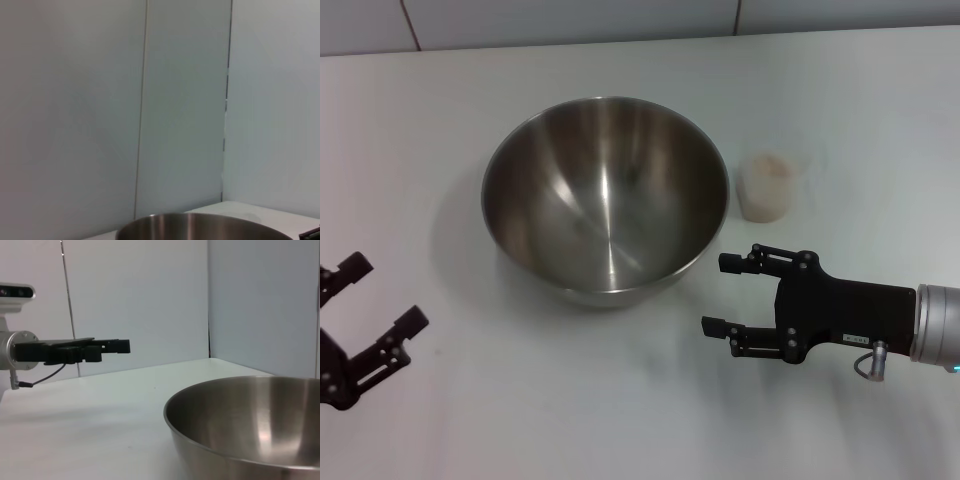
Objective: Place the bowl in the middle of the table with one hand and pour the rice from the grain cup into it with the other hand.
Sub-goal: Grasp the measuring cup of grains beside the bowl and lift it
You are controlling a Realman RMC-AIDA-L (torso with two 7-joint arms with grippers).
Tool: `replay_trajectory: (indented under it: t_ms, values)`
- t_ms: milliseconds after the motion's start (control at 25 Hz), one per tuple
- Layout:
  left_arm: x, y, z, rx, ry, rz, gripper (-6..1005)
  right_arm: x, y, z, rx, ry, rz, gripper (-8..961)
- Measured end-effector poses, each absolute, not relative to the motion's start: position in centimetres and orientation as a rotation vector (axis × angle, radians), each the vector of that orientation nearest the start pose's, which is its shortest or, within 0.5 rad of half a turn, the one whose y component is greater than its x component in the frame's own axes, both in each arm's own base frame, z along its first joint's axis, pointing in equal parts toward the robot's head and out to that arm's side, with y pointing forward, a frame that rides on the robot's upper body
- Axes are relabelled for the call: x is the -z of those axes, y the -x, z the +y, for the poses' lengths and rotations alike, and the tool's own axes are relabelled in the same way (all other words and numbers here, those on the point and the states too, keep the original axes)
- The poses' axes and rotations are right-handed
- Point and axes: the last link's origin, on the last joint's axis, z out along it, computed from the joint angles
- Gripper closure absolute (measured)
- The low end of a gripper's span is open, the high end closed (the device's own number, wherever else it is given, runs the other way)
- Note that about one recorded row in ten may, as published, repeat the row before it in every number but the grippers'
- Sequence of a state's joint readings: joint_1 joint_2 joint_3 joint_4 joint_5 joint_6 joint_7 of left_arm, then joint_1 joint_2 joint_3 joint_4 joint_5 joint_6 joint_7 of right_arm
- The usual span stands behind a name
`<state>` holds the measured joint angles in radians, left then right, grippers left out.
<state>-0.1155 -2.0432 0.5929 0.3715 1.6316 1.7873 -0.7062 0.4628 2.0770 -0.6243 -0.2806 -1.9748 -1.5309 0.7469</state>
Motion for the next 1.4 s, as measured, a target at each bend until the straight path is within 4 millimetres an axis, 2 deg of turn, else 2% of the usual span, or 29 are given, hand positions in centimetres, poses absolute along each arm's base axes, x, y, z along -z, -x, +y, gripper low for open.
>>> replay_trajectory:
  t_ms: [240,520,680,1320,1400]
  values:
    - [-1.3,34.3,19.3,0.974,2.242,-0.38,164,5.6,-29.4,27.0,-0.779,2.697,0.291,181]
    - [0.7,34.0,21.5,0.841,2.412,-0.332,165,5.6,-29.5,27.0,-0.784,2.689,0.303,181]
    - [0.6,33.9,22.7,0.795,2.465,-0.302,165,5.6,-29.5,27.0,-0.787,2.688,0.306,181]
    - [0.1,33.8,22.9,0.813,2.46,-0.303,166,5.7,-29.7,26.5,-0.813,2.658,0.353,182]
    - [0.3,33.7,22.9,0.82,2.457,-0.303,166,5.7,-30.0,26.2,-0.842,2.606,0.39,182]
